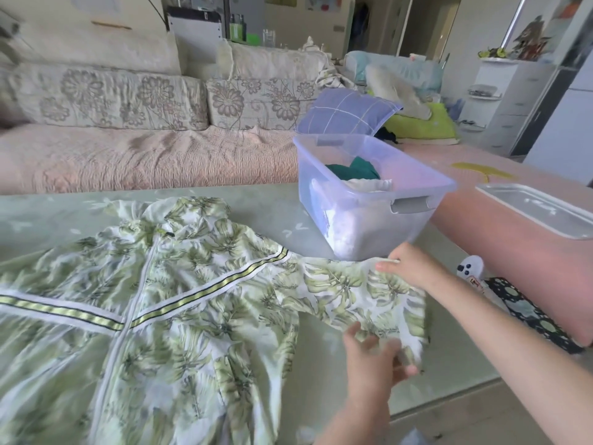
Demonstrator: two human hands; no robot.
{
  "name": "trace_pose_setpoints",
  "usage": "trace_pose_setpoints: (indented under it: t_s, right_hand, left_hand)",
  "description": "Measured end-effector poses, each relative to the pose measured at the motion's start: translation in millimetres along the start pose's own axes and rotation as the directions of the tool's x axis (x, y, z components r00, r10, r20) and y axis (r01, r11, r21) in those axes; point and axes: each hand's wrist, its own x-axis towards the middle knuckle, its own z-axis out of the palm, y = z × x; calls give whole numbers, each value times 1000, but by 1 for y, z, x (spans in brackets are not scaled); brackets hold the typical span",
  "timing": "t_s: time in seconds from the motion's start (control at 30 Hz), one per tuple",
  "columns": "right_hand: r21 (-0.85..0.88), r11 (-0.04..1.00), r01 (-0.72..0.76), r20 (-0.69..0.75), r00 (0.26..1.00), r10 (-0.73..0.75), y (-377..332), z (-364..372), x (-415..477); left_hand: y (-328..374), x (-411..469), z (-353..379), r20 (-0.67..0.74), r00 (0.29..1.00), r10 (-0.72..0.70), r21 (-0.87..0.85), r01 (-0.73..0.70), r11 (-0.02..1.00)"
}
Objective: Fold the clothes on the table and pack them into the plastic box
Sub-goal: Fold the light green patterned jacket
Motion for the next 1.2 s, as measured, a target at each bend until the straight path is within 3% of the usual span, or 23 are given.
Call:
trace_pose_setpoints:
  t_s: [0.07,0.1,0.13,0.2,0.27,0.33,0.43,0.5,0.6,0.63,0.7,0.8,0.87,0.97,1.07,1.2]
  right_hand:
    - [-46,994,-99,59,993,101,-3,-1,-10]
    - [-4,986,-164,158,974,163,0,-1,-18]
    - [88,964,-251,318,924,211,4,-3,-27]
    - [325,879,-348,602,793,91,22,-8,-43]
    - [444,832,-332,645,763,-39,44,-14,-56]
    - [463,843,-276,597,800,-66,59,-13,-58]
    - [230,960,-157,441,897,41,78,-14,-50]
    - [-28,992,-123,345,930,125,82,-16,-45]
    - [-334,933,-134,188,961,205,75,-12,-52]
    - [-358,928,-108,134,977,166,70,-6,-54]
    - [-238,971,-7,46,999,18,49,10,-58]
    - [-76,951,301,3,954,-301,-3,46,-65]
    - [-44,877,479,65,877,-476,-41,69,-68]
    - [40,810,586,204,789,-580,-89,96,-71]
    - [-60,813,579,377,767,-519,-98,119,-65]
    - [-253,805,537,392,817,-422,-77,130,-55]
  left_hand:
    - [-6,2,0,-41,996,77,43,-75,996]
    - [-8,4,-1,-59,992,108,60,-104,993]
    - [-10,6,-4,-74,990,122,55,-118,991]
    - [-10,10,-11,-109,988,113,-39,-118,992]
    - [-8,13,-16,-125,984,130,-133,-146,980]
    - [-10,12,-15,-97,985,145,-118,-156,981]
    - [-24,4,-4,74,992,103,166,-114,980]
    - [-31,1,-1,131,982,134,501,-182,846]
    - [-20,-1,-14,226,883,410,781,-416,466]
    - [-11,-2,-22,275,832,481,805,-473,359]
    - [10,-7,-47,362,735,573,830,-534,162]
    - [35,-9,-97,401,610,683,891,-434,-135]
    - [39,-13,-135,364,607,707,930,-278,-240]
    - [27,-25,-176,286,718,634,934,-60,-353]
    - [0,-23,-200,315,755,575,895,-33,-446]
    - [-15,-21,-208,368,741,562,862,-44,-506]
